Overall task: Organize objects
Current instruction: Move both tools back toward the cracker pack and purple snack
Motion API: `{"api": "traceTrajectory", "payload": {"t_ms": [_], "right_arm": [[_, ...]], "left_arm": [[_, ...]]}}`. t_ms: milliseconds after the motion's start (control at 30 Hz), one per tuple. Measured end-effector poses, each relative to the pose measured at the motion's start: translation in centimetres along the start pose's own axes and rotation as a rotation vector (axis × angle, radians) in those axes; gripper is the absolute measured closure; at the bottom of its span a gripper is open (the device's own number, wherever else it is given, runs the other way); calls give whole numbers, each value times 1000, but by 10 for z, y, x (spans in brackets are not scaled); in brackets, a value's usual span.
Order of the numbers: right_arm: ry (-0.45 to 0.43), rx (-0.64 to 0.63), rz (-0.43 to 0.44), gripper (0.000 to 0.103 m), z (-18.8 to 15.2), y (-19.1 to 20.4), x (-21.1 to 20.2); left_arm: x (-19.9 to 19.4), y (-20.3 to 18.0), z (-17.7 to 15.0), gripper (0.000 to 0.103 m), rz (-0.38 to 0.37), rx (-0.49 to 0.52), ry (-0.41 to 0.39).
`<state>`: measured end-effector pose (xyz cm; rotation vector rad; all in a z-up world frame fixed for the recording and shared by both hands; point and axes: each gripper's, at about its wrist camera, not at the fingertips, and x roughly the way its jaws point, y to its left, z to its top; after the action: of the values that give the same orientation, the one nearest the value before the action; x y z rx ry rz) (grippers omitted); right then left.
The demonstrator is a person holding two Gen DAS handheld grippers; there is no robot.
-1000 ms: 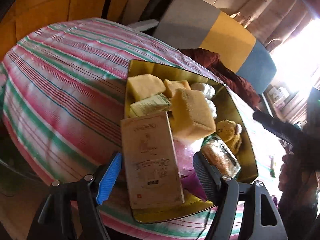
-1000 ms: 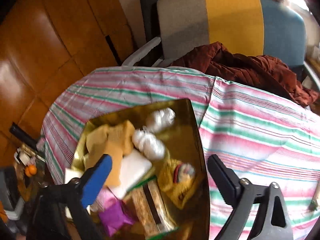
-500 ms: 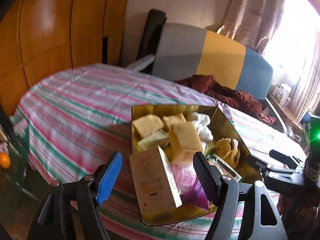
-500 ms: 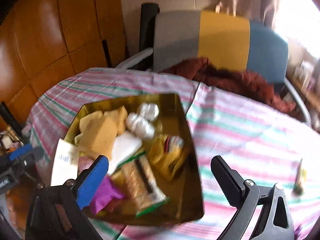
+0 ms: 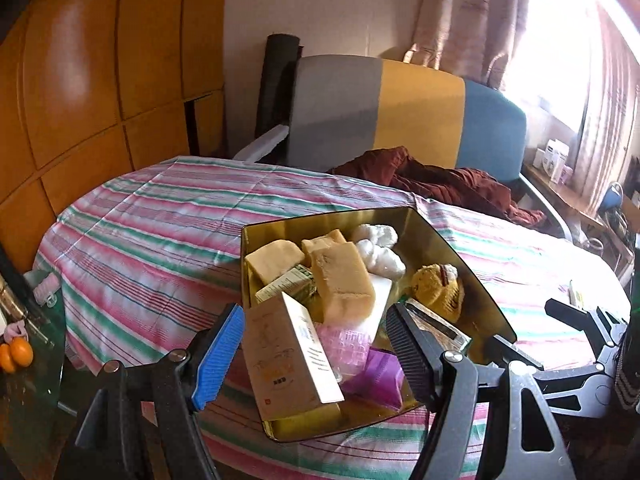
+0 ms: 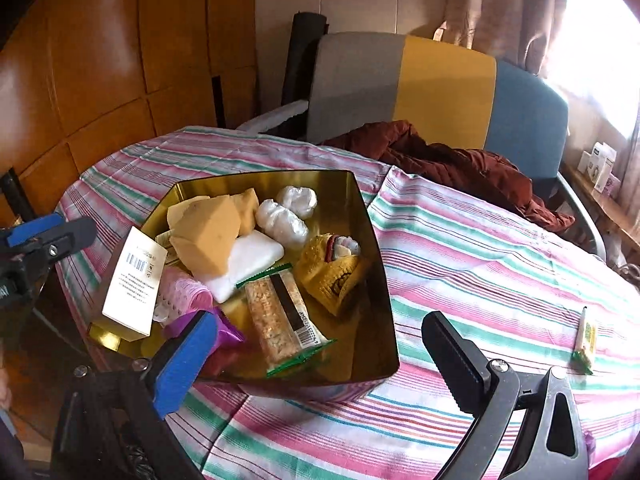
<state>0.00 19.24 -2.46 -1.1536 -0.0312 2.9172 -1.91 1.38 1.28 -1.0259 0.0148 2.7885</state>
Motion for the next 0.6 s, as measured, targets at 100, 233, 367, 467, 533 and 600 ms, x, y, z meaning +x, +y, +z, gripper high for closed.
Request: {"api": "traceTrajectory", "payload": {"t_ms": [100, 233, 367, 467, 533, 600], "right_arm": [[0, 12, -4, 0, -2, -3, -2], [8, 28, 0, 0, -5, -7, -6], [2, 40, -4, 0, -7, -11, -11], [-2, 46, -9, 0, -7, -14, -15], [-6, 49, -8, 0, -7, -15, -17], [-8, 47, -15, 0, -8, -17, -18]], "left_arm": [[0, -7, -1, 29, -8, 23, 5], [0, -14, -2, 29, -19, 41, 10], [-3, -22, -4, 29, -32, 70, 5], [-5, -28, -5, 28, -40, 96, 0], [-6, -32, -6, 29, -43, 110, -1], [-6, -34, -6, 29, -44, 118, -1]]}}
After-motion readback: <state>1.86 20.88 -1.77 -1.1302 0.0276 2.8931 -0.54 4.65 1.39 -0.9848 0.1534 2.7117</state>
